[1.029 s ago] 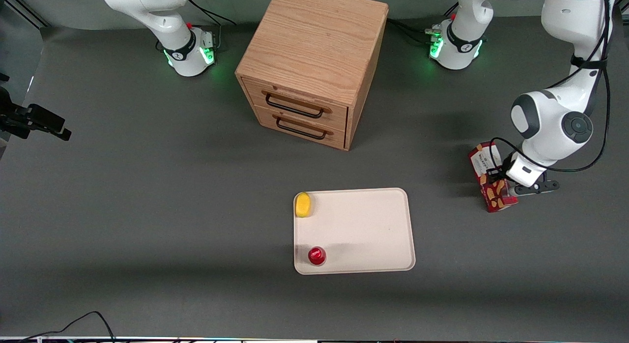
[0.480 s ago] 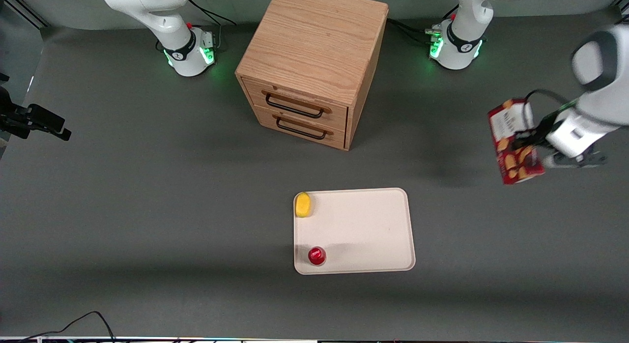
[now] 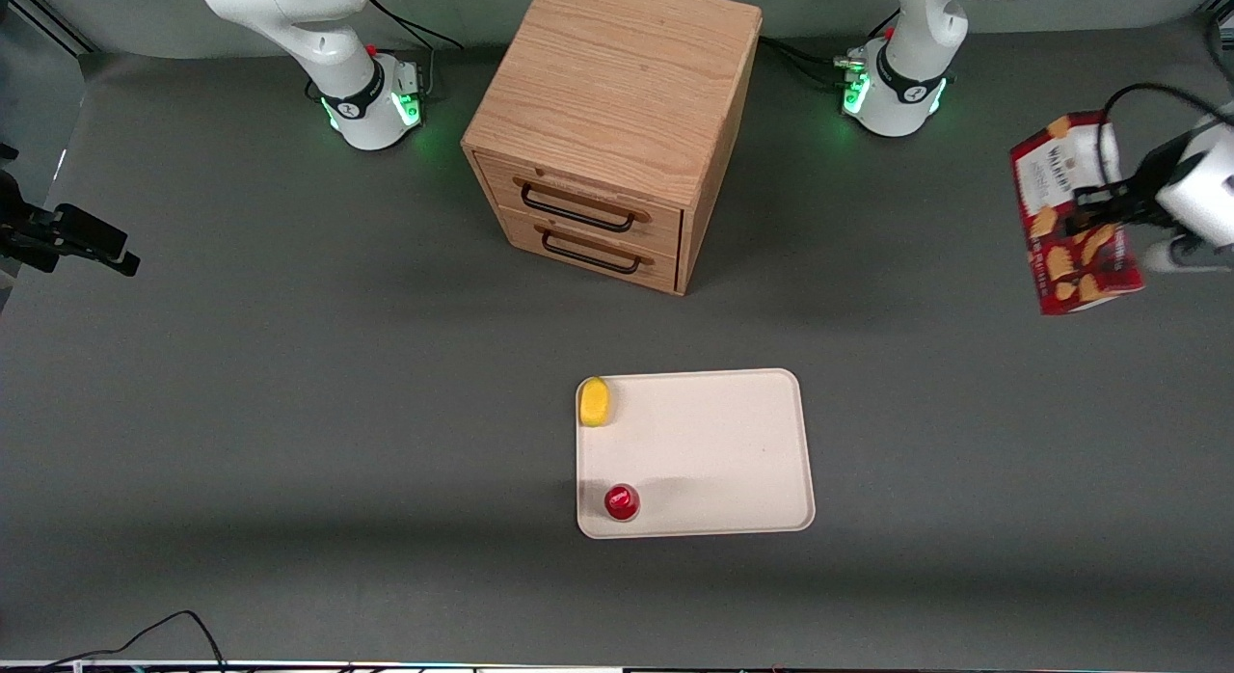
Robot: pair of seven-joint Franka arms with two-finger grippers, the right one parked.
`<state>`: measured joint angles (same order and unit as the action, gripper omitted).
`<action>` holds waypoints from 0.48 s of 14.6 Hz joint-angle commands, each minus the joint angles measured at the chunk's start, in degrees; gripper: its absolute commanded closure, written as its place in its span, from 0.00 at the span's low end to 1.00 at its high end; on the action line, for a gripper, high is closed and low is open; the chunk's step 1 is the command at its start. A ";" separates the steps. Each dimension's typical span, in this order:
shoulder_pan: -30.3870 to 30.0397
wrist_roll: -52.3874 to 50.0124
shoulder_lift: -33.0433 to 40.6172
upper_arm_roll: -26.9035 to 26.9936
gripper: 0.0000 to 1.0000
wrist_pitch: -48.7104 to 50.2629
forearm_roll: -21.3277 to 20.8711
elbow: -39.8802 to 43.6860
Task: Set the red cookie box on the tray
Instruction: 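Carry the held box over the white tray and lower it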
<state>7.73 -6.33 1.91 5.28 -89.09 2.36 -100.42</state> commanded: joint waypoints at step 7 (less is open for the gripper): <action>2.81 -41.91 -27.46 -21.01 1.00 -22.30 -3.23 15.96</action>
<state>9.86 -43.59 -18.62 -14.62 -106.65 1.41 -89.46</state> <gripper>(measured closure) 0.899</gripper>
